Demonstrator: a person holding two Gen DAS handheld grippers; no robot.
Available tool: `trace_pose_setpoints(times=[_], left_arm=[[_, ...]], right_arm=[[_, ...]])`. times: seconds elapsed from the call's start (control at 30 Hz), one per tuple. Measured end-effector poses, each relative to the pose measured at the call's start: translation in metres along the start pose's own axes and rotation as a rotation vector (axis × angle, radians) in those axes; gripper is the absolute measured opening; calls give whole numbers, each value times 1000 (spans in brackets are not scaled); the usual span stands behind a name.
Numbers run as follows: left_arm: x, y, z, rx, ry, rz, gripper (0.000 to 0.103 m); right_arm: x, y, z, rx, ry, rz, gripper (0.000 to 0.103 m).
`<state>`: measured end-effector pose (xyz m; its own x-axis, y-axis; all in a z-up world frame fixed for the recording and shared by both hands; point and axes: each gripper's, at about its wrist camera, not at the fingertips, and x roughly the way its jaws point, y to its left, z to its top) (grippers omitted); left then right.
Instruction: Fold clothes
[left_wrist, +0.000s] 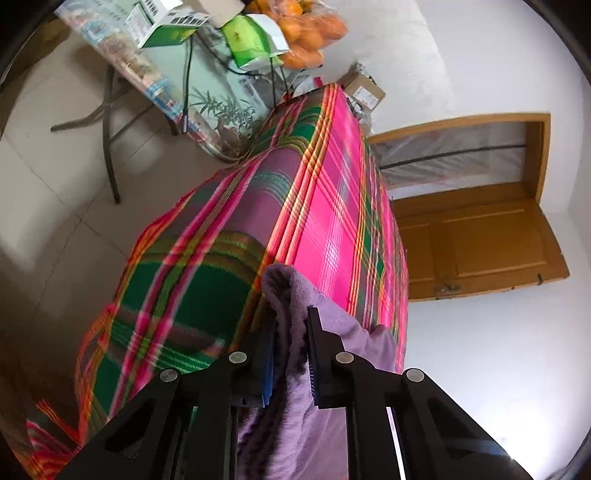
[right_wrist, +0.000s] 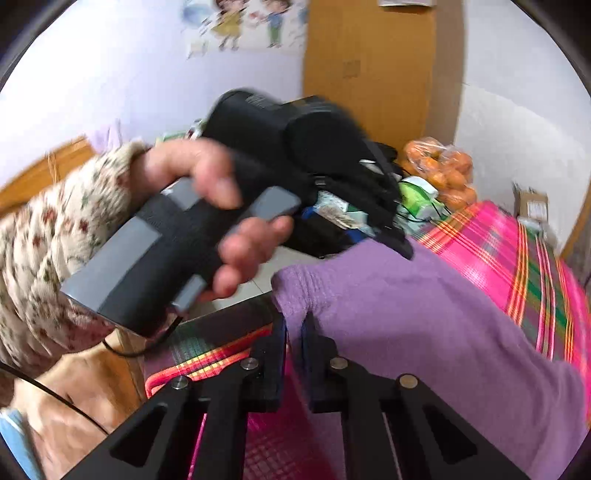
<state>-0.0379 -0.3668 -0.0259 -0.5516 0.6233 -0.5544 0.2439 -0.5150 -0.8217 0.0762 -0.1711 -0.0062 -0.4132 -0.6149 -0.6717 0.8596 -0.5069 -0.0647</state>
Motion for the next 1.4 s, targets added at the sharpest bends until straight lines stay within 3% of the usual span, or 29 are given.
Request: trace_pose_setpoints(times=[0.1,0.5,0.63,0.9,1.4], left_arm=[[2,6,1,-1,4,9,15],[-5,16,-2,-35,-25,-36,13],[-5,11,-4,-32,-34,-11,14],[-12,-19,-8,28,-56,35,14],[-21,-89,-40,137,-75,22,14]], right_arm=[[14,10,3,-34,57,-5,8],[20,10,7,6,72,32,8],[22,3,9,38,73,51,8],[-4,-1,-1,89,2,54,8],[-84,-6,-15,135,-154,22,7]])
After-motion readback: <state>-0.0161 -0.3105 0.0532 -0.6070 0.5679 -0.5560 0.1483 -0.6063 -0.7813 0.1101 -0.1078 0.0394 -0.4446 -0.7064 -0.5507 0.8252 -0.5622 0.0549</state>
